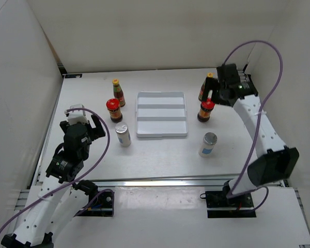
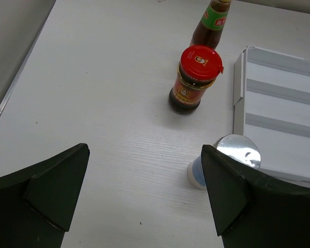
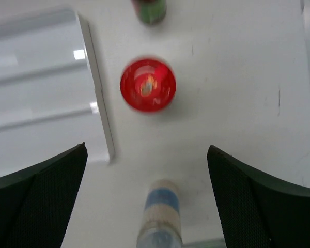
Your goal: Organize the condiment bottles
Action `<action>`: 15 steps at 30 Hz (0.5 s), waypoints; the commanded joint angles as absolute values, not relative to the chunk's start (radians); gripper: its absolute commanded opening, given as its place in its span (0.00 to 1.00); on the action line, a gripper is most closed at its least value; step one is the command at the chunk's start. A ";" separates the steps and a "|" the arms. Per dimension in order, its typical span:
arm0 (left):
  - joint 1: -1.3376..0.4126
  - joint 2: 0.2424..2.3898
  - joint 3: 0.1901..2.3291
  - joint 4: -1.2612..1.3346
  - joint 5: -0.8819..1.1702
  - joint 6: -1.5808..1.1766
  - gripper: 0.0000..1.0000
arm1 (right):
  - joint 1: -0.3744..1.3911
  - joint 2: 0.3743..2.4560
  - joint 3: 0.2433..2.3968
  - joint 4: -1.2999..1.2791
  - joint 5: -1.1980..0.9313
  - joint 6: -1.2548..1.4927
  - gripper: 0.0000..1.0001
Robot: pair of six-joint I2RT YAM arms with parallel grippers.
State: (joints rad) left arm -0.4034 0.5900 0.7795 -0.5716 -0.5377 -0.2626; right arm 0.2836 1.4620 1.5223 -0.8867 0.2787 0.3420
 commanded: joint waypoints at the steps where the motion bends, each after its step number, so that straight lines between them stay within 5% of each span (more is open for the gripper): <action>1: -0.410 0.592 0.778 -0.571 -0.561 -0.262 1.00 | 0.218 1.598 1.730 -0.810 0.255 0.269 1.00; 15: -0.419 0.601 0.778 -0.571 -0.580 -0.262 1.00 | 0.150 2.058 2.114 -0.618 0.078 0.158 1.00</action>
State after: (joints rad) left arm -0.4149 0.6018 0.7784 -0.5720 -0.5571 -0.2626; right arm 0.1501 2.0132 2.0331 -0.6750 0.1024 0.2043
